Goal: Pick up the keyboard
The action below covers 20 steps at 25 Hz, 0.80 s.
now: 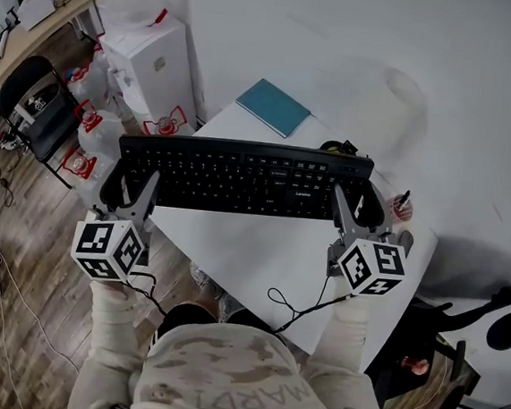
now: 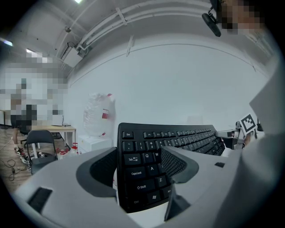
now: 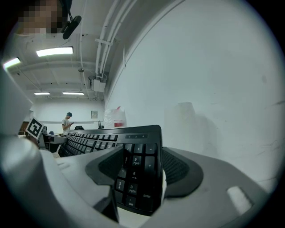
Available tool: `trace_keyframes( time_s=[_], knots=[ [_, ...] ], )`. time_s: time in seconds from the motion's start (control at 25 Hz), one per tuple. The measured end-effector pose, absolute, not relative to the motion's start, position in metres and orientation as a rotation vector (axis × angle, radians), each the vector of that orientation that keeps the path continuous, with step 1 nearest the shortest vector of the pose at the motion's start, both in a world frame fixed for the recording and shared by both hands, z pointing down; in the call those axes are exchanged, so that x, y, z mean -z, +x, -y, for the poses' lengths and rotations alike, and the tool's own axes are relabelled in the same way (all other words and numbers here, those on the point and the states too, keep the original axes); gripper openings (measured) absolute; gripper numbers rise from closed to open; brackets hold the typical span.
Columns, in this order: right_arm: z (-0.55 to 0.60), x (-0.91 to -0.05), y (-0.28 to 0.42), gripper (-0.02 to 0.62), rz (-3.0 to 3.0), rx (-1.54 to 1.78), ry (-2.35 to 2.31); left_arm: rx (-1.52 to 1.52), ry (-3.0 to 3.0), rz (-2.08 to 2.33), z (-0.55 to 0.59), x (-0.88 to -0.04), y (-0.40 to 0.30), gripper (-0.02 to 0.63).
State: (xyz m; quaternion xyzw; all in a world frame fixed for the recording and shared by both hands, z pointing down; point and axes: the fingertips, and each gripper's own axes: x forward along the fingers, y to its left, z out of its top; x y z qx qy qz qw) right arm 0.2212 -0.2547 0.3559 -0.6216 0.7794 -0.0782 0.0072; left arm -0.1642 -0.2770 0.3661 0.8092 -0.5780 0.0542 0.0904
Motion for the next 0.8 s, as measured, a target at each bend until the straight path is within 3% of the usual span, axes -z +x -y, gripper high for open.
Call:
trace_keyframes(
  time_s=[0.8],
  knots=[
    [0.246, -0.286, 0.229, 0.275, -2.378, 0.061, -1.906, -0.016, 2.519, 1.789, 0.273, -0.294, -0.155, 0.313]
  ],
)
